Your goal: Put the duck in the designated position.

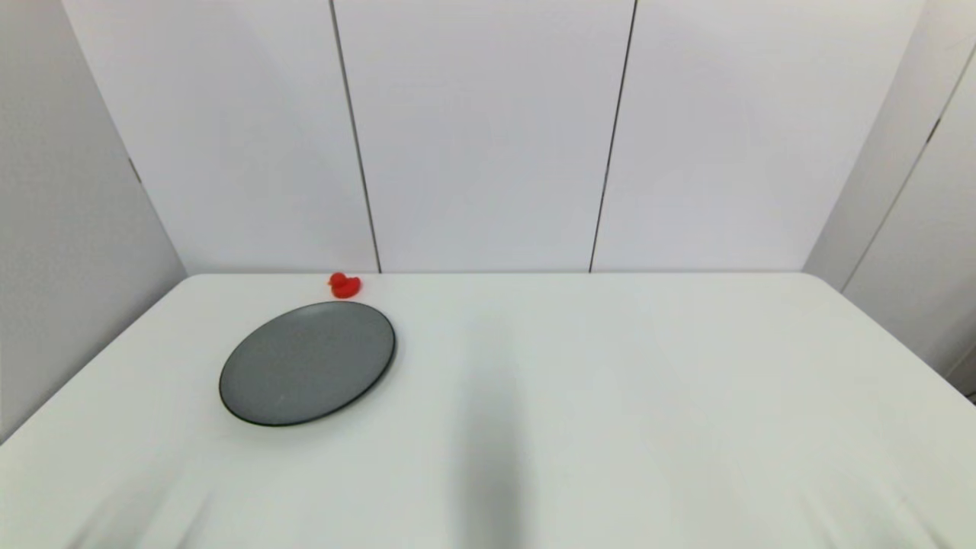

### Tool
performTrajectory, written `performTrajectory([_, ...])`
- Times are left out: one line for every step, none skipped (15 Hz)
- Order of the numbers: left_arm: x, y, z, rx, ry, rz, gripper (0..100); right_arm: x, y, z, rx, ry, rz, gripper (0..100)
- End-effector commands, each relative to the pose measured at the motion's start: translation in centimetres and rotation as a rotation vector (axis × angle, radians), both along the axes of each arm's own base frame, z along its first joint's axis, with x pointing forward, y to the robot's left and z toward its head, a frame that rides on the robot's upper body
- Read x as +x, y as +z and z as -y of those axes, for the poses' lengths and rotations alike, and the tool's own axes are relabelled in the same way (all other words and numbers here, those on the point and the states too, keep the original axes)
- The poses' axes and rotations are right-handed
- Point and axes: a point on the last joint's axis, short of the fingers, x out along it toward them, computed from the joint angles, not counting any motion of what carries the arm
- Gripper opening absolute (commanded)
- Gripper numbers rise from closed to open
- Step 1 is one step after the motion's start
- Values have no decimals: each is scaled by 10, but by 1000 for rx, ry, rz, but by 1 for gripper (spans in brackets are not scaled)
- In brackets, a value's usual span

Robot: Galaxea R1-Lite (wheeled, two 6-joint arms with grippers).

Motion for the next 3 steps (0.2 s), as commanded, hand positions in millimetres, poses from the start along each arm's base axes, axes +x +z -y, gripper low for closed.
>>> performTrajectory([0,0,0,0,0,-1,100,0,0,0,5,1,0,100])
performTrajectory([0,0,0,0,0,1,100,0,0,0,6,1,0,100])
performTrajectory([0,0,0,2,0,1,100,0,0,0,9,1,-2,100])
